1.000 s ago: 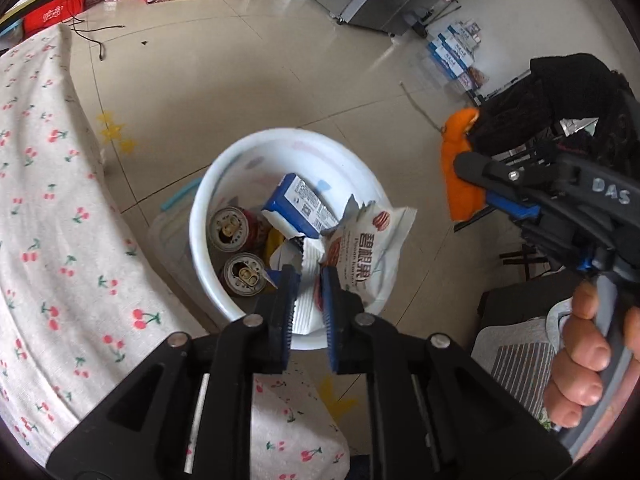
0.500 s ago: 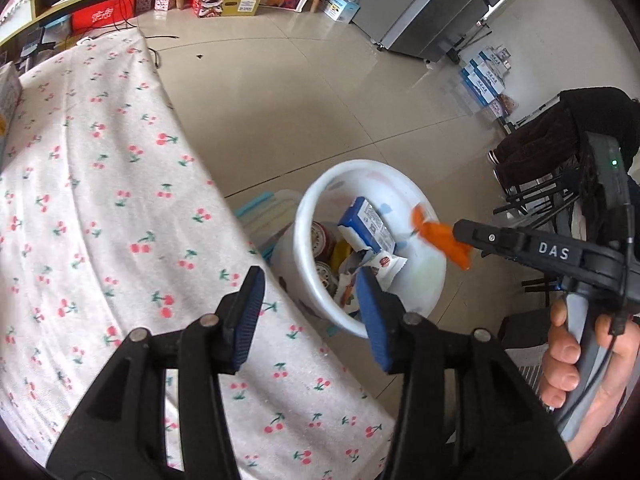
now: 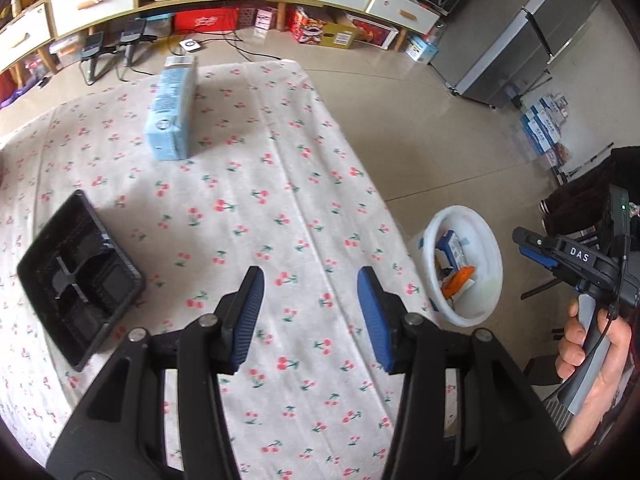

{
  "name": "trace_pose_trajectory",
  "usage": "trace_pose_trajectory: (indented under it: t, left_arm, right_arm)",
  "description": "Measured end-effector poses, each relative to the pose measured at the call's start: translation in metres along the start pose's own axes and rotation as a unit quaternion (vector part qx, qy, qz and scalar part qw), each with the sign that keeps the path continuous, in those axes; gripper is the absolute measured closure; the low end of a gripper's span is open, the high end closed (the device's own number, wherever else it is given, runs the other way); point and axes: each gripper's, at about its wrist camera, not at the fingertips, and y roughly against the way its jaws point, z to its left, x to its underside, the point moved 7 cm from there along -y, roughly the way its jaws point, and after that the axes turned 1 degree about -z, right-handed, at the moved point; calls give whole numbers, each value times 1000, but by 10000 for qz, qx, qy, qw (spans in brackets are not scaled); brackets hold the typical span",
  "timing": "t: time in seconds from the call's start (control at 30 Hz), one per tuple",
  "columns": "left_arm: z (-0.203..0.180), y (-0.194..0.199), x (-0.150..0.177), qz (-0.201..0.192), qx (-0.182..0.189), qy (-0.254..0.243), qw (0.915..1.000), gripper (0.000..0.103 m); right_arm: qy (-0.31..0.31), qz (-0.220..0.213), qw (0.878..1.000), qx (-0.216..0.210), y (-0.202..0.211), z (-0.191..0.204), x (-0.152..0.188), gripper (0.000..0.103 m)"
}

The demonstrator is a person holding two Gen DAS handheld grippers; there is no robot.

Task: Collect trash
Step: 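Carry snack bag and orange peel to the white basin and open both tools, then grasp the black plastic tray with the left tool while the right tool grasps the blue milk carton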

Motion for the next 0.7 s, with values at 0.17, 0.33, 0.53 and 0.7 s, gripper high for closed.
trace_pose_trajectory:
  t: [0.17,0.33,0.53,0.7]
  left_arm:
    - [73,38,-8,-220,-272,715,9968,52]
    - [144,52,0,-323,-678,1277,9890,50]
    - [181,27,24,50,-639,1828,9811,50]
    - [192,27,31,68,-729,1830,9804,50]
  right_arm:
    - [311,-1,9987,-392,0,40,5,56]
    - [614,54,9958,-681,-2,77,12,56]
    - [1180,154,9895,-824,-8,124,30,56]
    - [1503,238,9840,-924,-19,157,44,54]
